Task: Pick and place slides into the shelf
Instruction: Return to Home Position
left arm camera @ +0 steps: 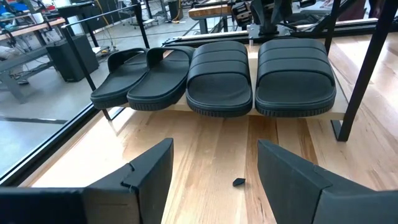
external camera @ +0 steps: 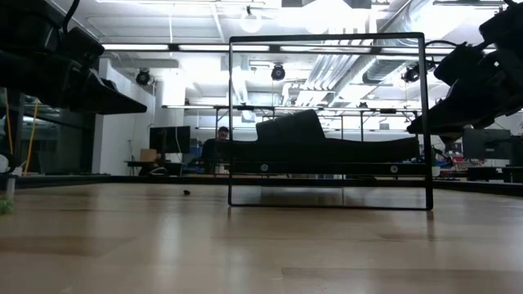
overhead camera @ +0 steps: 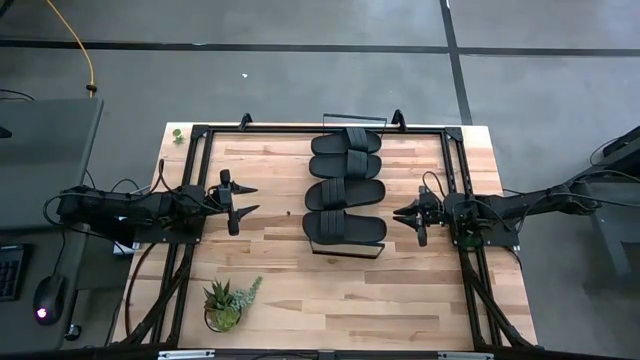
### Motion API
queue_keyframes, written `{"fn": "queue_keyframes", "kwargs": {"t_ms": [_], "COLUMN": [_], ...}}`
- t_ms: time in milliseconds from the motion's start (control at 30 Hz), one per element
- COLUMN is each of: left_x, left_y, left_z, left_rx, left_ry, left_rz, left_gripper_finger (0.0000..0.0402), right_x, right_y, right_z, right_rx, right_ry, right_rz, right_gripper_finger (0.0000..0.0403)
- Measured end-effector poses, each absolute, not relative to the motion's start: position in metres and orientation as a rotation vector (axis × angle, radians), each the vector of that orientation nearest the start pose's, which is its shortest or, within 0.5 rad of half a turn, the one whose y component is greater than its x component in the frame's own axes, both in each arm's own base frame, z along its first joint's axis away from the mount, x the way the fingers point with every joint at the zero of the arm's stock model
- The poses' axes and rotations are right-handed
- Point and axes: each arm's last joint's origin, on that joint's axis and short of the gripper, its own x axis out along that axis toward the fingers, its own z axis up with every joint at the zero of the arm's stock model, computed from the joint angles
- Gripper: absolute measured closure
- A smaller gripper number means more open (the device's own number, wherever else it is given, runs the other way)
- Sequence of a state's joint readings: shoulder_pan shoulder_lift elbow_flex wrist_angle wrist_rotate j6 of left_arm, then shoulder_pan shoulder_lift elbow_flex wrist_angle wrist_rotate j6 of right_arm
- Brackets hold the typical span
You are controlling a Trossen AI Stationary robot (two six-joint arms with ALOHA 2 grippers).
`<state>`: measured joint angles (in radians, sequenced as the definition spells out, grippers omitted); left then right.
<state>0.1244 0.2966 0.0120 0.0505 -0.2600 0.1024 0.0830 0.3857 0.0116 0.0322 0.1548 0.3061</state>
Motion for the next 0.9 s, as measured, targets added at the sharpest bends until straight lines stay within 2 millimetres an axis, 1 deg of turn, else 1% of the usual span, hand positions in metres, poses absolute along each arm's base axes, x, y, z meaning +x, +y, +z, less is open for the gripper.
{"fn": "queue_keyframes", "kwargs": {"t_ms": [233, 800, 900], "left_x": [0.1109, 0.1108, 0.1108], "left_y": [0.0213, 0.0214, 0.0214], "left_z": [0.1472, 0.1471, 0.1471], "left_rx": [0.117, 0.117, 0.117], "left_ry": [0.255, 0.255, 0.255], "left_rz": [0.370, 0.370, 0.370], "left_gripper_finger": [0.0186, 0.0186, 0.0186], "right_x": [0.1161, 0.1161, 0.1161], "right_y": [0.0039, 0.0039, 0.0042], "right_z": [0.1372, 0.1372, 0.1372], "right_rx": [0.255, 0.270, 0.292], "right_ry": [0.316, 0.315, 0.315], "right_rz": [-0.164, -0.167, -0.162], "right_gripper_finger": [0.0329, 0.0328, 0.0316]}}
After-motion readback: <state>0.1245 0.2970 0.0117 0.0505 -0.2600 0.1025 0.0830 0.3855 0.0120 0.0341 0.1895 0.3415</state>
